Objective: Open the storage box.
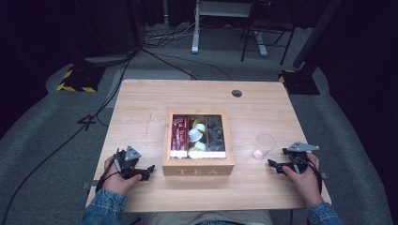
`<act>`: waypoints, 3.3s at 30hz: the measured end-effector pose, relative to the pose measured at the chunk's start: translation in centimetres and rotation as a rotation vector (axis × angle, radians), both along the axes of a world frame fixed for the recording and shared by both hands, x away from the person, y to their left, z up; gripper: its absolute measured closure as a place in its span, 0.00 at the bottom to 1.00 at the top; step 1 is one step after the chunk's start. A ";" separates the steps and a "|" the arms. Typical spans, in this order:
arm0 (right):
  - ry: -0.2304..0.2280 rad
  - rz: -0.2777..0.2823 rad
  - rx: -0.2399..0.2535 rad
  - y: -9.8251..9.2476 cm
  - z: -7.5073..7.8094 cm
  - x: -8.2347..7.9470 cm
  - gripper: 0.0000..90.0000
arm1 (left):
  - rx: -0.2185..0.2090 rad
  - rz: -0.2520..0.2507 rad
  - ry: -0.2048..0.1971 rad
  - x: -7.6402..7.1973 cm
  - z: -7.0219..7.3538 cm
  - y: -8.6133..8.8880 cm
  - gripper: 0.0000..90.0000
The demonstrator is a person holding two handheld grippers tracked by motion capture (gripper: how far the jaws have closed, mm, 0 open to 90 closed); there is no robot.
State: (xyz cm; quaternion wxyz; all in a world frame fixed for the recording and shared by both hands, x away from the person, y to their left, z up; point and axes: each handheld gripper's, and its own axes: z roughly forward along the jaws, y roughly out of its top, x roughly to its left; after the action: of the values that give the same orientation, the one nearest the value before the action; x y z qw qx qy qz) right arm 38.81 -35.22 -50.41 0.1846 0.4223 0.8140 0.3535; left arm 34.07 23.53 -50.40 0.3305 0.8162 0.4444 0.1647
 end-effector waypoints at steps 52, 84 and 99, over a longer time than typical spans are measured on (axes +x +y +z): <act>-0.005 0.015 0.000 0.0 0.0 -0.1 0.15 | -0.010 -0.207 -0.033 -2.1 7.2 -5.0 0.26; -0.016 0.032 0.017 -0.2 0.1 -0.4 0.27 | 0.022 -0.292 0.039 -2.1 7.6 -5.4 0.68; -0.067 0.050 0.070 0.5 3.4 -2.2 0.29 | -0.004 -0.295 0.002 -2.0 9.2 -5.0 0.69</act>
State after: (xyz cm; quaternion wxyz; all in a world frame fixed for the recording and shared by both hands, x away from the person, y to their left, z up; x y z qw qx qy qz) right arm 36.64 -34.73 -46.98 0.1876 0.3958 0.8049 0.4004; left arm 32.11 18.57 -41.21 0.3525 0.8721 0.3202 0.1125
